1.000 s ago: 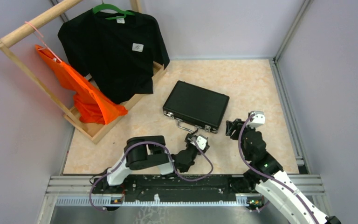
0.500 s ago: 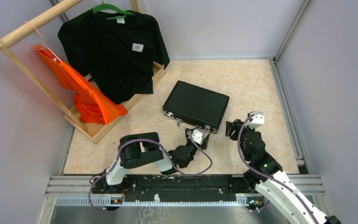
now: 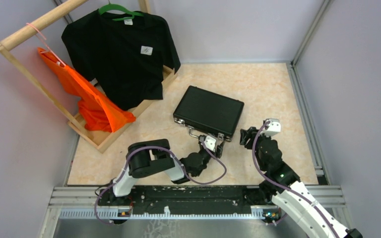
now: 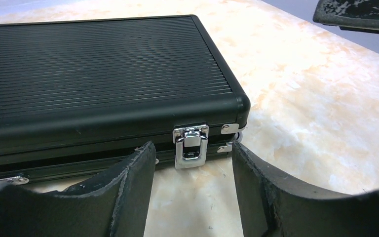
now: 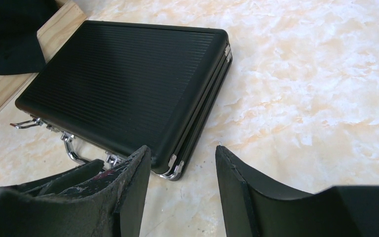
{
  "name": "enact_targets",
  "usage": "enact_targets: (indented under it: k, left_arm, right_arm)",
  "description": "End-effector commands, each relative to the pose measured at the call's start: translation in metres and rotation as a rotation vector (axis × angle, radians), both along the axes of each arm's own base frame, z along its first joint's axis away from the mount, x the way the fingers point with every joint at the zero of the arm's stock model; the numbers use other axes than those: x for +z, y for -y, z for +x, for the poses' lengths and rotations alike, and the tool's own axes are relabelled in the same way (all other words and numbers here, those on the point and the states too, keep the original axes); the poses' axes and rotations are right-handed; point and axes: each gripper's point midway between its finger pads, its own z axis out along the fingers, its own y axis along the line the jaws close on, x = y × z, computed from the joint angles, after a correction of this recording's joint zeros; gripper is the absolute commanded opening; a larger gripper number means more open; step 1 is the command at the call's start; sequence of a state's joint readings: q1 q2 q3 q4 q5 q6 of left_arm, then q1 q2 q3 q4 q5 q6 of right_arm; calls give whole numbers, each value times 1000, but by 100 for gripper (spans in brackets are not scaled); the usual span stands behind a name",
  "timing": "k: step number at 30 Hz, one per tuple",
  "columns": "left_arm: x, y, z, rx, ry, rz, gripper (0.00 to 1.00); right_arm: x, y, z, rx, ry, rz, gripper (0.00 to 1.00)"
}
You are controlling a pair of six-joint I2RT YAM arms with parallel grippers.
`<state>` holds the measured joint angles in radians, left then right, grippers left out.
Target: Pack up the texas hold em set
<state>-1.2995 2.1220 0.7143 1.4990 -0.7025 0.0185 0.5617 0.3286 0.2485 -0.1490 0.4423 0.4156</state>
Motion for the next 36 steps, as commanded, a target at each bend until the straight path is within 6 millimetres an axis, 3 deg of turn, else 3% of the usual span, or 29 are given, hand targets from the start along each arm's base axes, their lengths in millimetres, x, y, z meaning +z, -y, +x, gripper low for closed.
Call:
enact_targets:
  k: [1, 24, 36]
  left_arm:
    - [-5, 7, 9, -13, -27, -31, 64]
    - [-23, 14, 20, -15, -68, -10, 64]
    - [-27, 6, 19, -5, -87, -12, 26]
  right_arm:
    - [14, -2, 4, -2, 45, 32, 51]
    - [13, -1, 5, -2, 43, 25, 51]
    - [11, -2, 5, 0, 40, 25, 51]
